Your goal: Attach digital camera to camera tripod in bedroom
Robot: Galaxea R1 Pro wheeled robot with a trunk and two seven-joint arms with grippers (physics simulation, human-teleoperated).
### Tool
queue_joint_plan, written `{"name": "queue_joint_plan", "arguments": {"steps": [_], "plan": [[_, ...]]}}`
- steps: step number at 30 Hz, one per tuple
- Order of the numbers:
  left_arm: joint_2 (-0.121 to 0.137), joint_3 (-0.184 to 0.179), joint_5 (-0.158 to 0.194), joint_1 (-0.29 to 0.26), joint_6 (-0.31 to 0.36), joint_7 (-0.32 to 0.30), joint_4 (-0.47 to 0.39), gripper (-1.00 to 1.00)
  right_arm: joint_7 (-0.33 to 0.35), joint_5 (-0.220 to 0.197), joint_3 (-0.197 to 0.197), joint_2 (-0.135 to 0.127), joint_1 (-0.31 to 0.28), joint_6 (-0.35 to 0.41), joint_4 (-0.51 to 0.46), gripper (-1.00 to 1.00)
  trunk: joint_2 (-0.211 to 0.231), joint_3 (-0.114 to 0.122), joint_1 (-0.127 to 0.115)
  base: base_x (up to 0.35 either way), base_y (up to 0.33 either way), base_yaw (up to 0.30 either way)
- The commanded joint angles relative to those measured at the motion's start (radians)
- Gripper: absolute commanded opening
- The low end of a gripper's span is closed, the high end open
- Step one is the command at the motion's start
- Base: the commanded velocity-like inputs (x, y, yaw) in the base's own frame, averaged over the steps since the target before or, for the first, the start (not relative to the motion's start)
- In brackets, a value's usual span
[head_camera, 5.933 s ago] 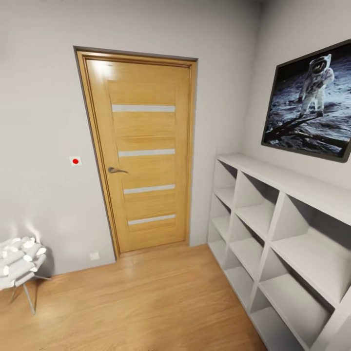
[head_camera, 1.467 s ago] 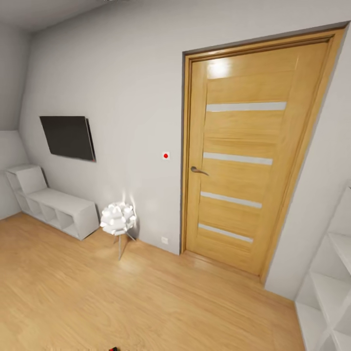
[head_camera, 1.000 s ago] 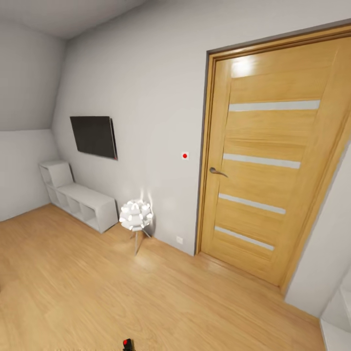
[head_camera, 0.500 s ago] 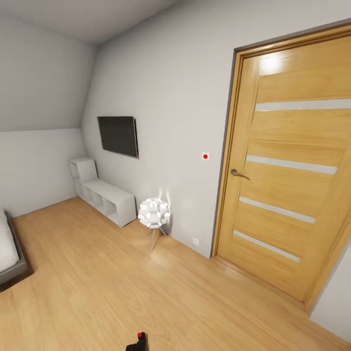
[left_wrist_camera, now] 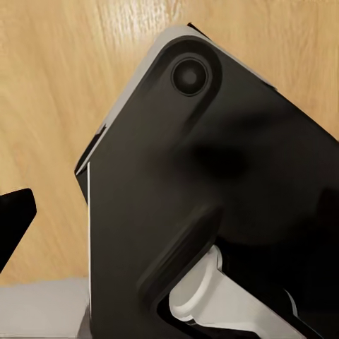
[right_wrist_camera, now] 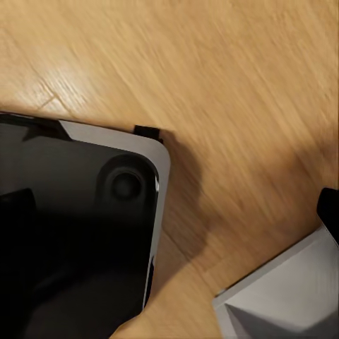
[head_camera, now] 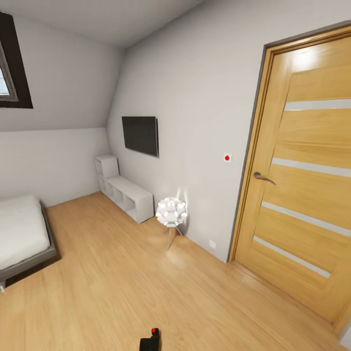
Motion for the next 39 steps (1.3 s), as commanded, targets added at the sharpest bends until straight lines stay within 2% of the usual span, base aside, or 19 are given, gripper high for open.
{"name": "queue_joint_plan", "arguments": {"steps": [1, 8, 12, 13, 17, 22, 31, 39], "plan": [[0.000, 0.004, -0.003, 0.001, -0.001, 0.001, -0.001, 1.00, 0.005, -0.011, 0.007, 0.000, -0.001, -0.006, 0.003, 1.00, -0.001, 0.000, 0.000, 0.000, 0.000, 0.272], [0.002, -0.002, -0.013, 0.001, 0.001, 0.001, -0.003, 1.00, 0.005, -0.016, 0.003, -0.002, -0.001, -0.005, 0.003, 1.00, -0.001, 0.000, 0.000, 0.000, 0.000, 0.207], [0.034, -0.006, -0.017, 0.001, 0.005, 0.001, -0.041, 1.00, 0.006, -0.022, -0.001, -0.002, -0.001, -0.005, 0.004, 1.00, -0.001, 0.000, 0.000, 0.000, 0.000, 0.053], [0.061, -0.007, -0.017, 0.001, 0.011, 0.002, -0.087, 1.00, 0.006, -0.024, -0.003, 0.000, -0.001, -0.005, 0.005, 1.00, -0.001, 0.000, 0.000, 0.000, 0.000, 0.015], [0.076, -0.008, -0.018, 0.001, 0.015, 0.003, -0.118, 1.00, 0.007, -0.025, -0.005, 0.004, -0.001, -0.005, 0.006, 1.00, -0.001, 0.000, 0.000, 0.000, 0.000, 0.008], [0.077, -0.009, -0.018, 0.001, 0.015, 0.003, -0.124, 1.00, 0.008, -0.035, -0.006, 0.006, -0.001, -0.005, 0.006, 1.00, -0.001, 0.000, 0.000, 0.000, 0.000, 0.002], [0.077, -0.010, -0.021, 0.001, 0.015, 0.003, -0.122, 1.00, 0.008, -0.092, -0.007, 0.002, -0.001, -0.004, 0.006, 1.00, -0.001, 0.000, 0.000, 0.006, 0.000, 0.000], [0.071, -0.031, -0.101, 0.001, 0.015, 0.002, -0.115, 1.00, 0.008, -0.100, -0.006, 0.003, -0.001, -0.005, 0.006, 1.00, -0.001, 0.000, 0.000, 0.225, 0.000, 0.000]]}}
